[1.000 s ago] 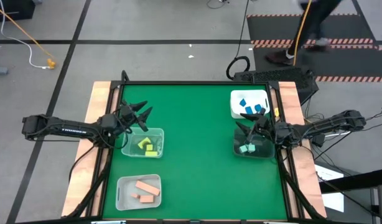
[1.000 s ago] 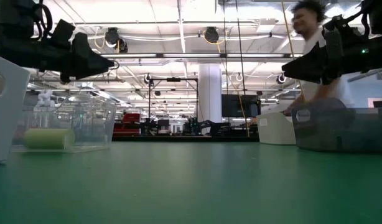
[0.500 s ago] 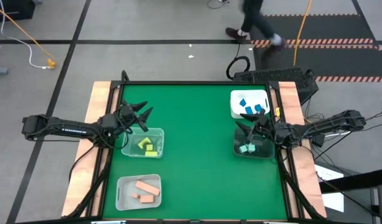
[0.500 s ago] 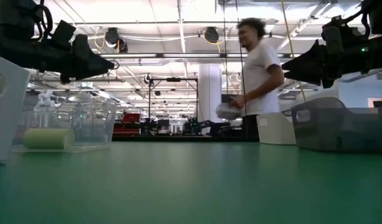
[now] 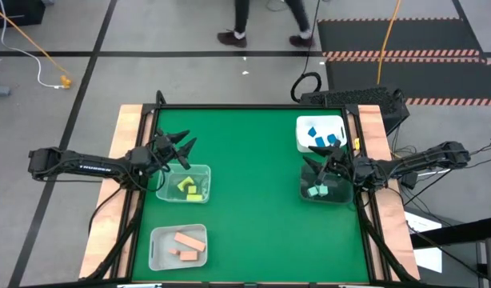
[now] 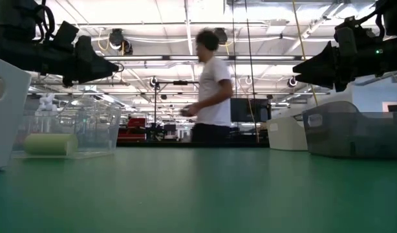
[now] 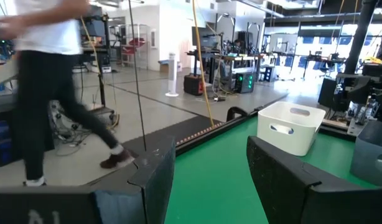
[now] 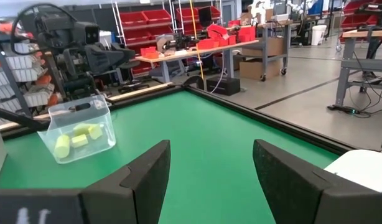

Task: Sort & place blocks by color
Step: Return to Home Position

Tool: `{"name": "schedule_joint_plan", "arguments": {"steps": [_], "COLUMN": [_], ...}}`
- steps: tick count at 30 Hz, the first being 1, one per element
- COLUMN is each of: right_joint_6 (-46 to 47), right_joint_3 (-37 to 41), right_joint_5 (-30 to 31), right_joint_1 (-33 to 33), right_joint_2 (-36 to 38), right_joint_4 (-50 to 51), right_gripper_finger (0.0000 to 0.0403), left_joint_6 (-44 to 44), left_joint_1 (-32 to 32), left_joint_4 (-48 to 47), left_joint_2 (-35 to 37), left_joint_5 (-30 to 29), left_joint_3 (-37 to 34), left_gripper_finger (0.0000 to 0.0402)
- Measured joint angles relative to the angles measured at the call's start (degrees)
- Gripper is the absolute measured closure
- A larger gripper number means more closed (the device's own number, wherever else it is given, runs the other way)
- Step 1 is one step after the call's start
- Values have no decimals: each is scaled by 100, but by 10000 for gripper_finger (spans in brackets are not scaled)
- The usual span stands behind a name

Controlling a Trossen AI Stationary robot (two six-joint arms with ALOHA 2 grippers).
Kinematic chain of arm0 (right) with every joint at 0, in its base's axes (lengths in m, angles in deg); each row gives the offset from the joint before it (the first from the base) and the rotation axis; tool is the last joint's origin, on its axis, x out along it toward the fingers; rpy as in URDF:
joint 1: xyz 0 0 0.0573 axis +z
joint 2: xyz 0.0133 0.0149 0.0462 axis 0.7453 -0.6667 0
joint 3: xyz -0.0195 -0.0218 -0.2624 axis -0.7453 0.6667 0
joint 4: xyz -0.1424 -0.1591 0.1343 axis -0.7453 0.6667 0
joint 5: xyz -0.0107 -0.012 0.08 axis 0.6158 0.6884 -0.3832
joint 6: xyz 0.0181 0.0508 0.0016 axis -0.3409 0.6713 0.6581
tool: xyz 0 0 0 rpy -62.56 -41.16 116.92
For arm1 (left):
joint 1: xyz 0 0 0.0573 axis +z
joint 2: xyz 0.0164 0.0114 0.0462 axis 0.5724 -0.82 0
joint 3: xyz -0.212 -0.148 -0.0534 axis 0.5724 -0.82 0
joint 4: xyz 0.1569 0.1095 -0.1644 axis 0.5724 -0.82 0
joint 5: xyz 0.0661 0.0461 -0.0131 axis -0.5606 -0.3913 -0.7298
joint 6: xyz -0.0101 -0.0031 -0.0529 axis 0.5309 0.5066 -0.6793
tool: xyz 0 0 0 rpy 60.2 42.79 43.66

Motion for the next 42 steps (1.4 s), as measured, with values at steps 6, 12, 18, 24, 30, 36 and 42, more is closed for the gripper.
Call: {"name": "schedule_joint_plan", "arguments": {"steps": [6,12,18,24,30,36,42], "right_joint_6": [0,0,0,0,0,0,0], "right_joint_3": [0,0,0,0,4,4,4], "right_joint_5": [-1,1,3,10,10,13,14], "right_joint_1": [0,0,0,-155,-528,-1107,-1811], "right_joint_2": [316,741,1251,1831,2462,2937,2926], "right_joint_4": [-3,-3,-3,-3,-3,-16,-121], "right_gripper_finger": [180,180,180,180,180,180,180], "left_joint_6": [3,2,2,1,1,1,1], "left_joint_1": [0,0,0,98,500,1069,1726], "left_joint_4": [-35,-29,-30,-31,-31,-36,-36], "left_joint_2": [244,827,1366,1819,2157,2297,2299], "left_joint_5": [2,2,0,2,2,0,2], "left_joint_3": [2,2,2,2,2,2,2], "left_gripper_finger": [201,202,202,201,202,202,201]}}
